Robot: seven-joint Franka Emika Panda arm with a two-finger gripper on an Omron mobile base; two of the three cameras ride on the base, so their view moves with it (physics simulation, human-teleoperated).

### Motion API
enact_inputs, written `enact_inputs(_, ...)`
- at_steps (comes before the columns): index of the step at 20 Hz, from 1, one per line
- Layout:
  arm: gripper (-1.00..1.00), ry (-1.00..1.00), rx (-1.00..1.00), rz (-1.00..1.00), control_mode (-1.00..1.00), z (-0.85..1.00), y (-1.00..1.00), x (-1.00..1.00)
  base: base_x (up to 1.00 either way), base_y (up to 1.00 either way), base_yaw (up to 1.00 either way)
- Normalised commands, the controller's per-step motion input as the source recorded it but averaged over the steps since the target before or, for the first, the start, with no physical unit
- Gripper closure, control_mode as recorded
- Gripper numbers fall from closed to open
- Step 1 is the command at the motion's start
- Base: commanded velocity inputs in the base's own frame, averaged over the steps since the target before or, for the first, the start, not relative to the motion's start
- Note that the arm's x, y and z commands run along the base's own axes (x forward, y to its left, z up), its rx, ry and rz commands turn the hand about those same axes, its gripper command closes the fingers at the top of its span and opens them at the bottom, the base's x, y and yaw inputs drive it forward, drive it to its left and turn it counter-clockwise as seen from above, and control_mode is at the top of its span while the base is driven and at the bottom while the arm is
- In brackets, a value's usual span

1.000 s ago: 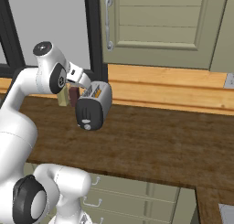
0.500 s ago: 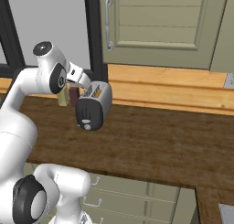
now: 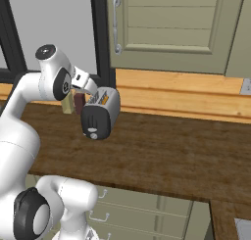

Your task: Start the toaster. Once the lever pops up, take the bread to the plate on the dining counter.

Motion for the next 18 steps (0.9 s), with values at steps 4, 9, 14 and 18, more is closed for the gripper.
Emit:
enact_inputs(4, -1.00, 0.00, 0.00, 0.00, -1.00, 0.00, 0.00, 0.00, 0.00, 0.00, 0.00)
enact_inputs(9, -1.00, 0.00, 0.00, 0.00, -1.00, 0.00, 0.00, 0.00, 0.00, 0.00, 0.00)
enact_inputs(14, -1.00, 0.00, 0.00, 0.00, -1.00, 0.00, 0.00, 0.00, 0.00, 0.00, 0.00)
enact_inputs(18, -1.00, 0.00, 0.00, 0.00, -1.00, 0.00, 0.00, 0.00, 0.00, 0.00, 0.00)
